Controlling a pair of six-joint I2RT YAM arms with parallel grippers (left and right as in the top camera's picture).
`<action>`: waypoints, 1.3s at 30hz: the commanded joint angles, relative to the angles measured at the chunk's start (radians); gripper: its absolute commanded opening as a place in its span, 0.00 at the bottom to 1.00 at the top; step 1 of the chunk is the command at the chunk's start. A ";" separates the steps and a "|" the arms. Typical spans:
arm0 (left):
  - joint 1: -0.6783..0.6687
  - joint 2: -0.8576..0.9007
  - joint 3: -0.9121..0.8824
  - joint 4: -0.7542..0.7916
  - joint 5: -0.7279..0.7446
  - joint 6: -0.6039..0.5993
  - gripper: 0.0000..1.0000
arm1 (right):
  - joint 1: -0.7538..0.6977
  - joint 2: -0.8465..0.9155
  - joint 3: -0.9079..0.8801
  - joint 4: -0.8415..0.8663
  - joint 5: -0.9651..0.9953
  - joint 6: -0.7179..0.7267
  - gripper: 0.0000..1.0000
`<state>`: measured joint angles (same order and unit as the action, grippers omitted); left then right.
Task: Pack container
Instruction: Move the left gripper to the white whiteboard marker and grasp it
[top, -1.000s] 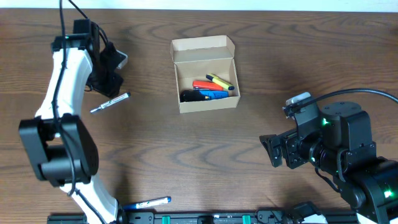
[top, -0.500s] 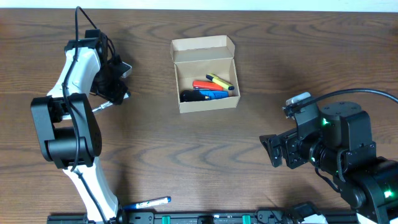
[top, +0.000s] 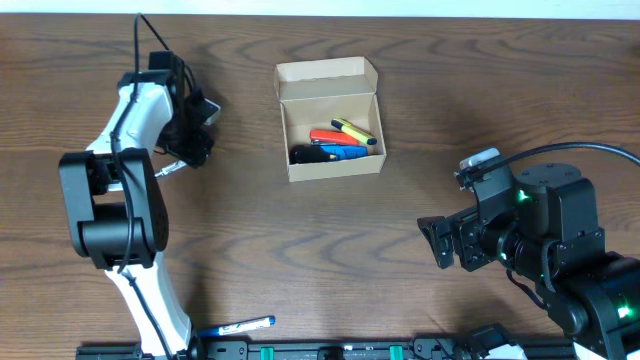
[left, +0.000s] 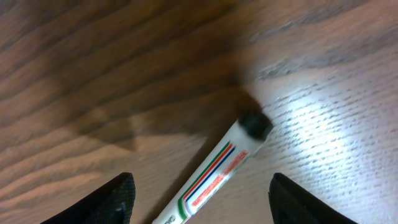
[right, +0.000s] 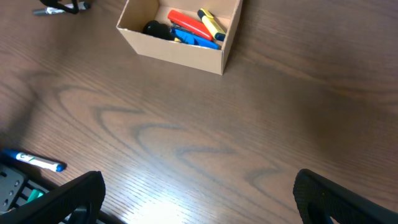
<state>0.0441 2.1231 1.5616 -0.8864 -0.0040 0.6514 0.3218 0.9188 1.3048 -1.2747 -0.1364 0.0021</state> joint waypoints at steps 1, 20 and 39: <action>0.000 0.017 -0.023 0.011 -0.011 -0.009 0.70 | -0.006 -0.003 -0.003 -0.001 -0.003 -0.015 0.99; 0.000 0.017 -0.085 0.083 -0.030 -0.065 0.21 | -0.006 -0.003 -0.003 -0.001 -0.003 -0.015 0.99; -0.074 -0.133 0.079 0.002 -0.114 -0.500 0.06 | -0.006 -0.003 -0.003 -0.001 -0.003 -0.015 0.99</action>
<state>-0.0048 2.0880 1.5745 -0.8799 -0.0933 0.2787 0.3218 0.9188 1.3048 -1.2751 -0.1364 0.0021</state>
